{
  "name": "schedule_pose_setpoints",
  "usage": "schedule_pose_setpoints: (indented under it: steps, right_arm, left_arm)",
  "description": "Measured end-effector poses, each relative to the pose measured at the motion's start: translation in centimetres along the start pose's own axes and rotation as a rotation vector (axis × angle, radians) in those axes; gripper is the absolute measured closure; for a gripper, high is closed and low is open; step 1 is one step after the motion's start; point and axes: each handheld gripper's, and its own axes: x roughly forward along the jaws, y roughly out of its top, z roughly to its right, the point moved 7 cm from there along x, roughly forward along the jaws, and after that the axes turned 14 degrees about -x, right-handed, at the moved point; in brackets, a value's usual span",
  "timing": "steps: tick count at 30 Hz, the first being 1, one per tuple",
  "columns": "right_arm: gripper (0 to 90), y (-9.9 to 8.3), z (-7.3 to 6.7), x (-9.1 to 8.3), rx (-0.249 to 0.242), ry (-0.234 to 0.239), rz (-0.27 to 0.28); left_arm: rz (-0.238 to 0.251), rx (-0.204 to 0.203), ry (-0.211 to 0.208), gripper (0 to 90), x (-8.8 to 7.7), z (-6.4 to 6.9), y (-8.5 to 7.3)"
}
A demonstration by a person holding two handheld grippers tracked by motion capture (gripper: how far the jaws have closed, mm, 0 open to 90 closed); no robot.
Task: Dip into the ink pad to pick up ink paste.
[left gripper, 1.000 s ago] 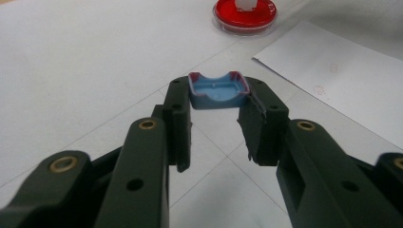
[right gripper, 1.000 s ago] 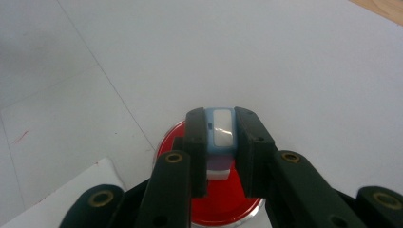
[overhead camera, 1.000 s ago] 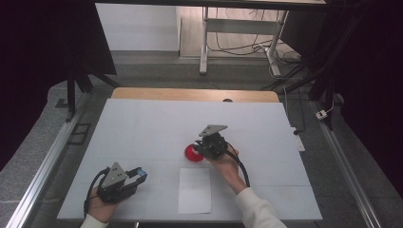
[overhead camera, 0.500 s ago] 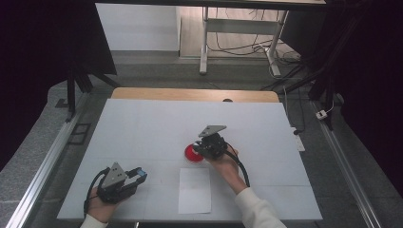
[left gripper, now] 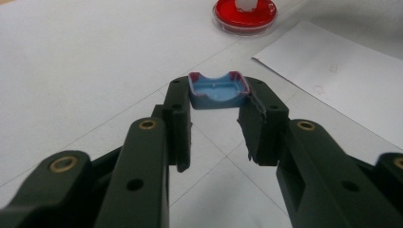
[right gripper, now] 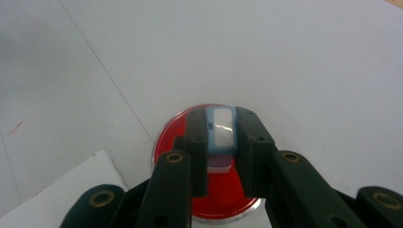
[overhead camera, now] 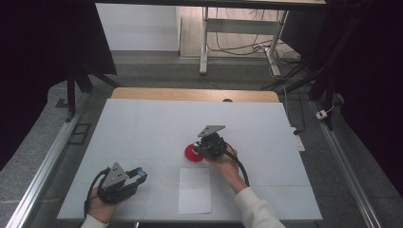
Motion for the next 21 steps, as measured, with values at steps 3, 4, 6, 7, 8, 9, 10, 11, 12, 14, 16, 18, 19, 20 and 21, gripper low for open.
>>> schedule_pose_setpoints:
  steps: [3,4,6,7,8,9,10,11,12,14,16,18,19,20,21]
  right_arm:
    - [75.3,0.0,0.1,0.0,-0.002,0.001,-0.001]
    - [75.2,0.0,0.0,0.0,-0.001,0.0,-0.003]
    - [75.2,0.0,0.0,0.0,-0.008,-0.002,-0.002]
    - [75.2,0.0,-0.1,0.0,-0.007,-0.006,-0.004]
    - [75.2,0.1,-0.1,0.0,-0.007,-0.008,-0.003]
    - [75.2,0.1,-0.1,0.0,-0.016,-0.012,-0.007]
    - [75.2,0.1,-0.1,0.0,-0.018,-0.013,-0.005]
    - [75.1,0.1,-0.1,0.0,-0.02,-0.013,-0.004]
    - [75.1,0.2,-0.1,-0.1,-0.016,-0.009,0.006]
    - [75.0,0.3,0.2,-0.4,0.002,0.001,0.03]
    - [75.1,0.2,0.5,-0.6,0.007,-0.01,0.03]
    - [75.0,0.2,0.8,-0.8,0.025,-0.009,0.054]
    - [75.0,0.3,0.9,-1.1,0.038,-0.006,0.069]
    - [75.0,0.4,0.9,-1.3,0.046,-0.002,0.081]
    - [75.0,0.5,1.0,-1.5,0.048,-0.004,0.091]
  left_arm:
    - [0.0,0.0,0.001,65.4,0.0,0.0,0.0]
    - [0.0,-0.001,0.001,65.4,0.0,0.0,0.0]
    - [0.0,-0.001,0.002,65.4,0.0,0.0,0.0]
    - [0.001,-0.001,0.001,65.3,0.0,0.0,0.0]
    - [0.001,-0.001,0.001,65.4,0.0,0.0,0.0]
    - [0.0,-0.001,0.001,65.4,0.0,-0.1,0.0]
    - [0.0,0.0,0.002,65.3,0.0,-0.1,0.0]
    - [0.0,-0.001,0.002,65.4,0.0,-0.1,0.0]
    - [0.0,-0.001,0.001,65.4,0.0,-0.1,0.0]
    - [0.002,-0.002,0.002,65.4,0.0,-0.1,0.0]
    - [0.002,-0.002,0.002,65.4,0.0,-0.2,0.0]
    - [0.003,-0.002,0.002,65.4,-0.1,-0.2,0.0]
    - [0.003,-0.002,0.001,65.3,-0.1,-0.2,0.0]
    - [0.003,-0.002,0.001,65.4,-0.1,-0.2,0.0]
    - [0.004,-0.001,0.0,65.4,-0.1,-0.2,0.0]
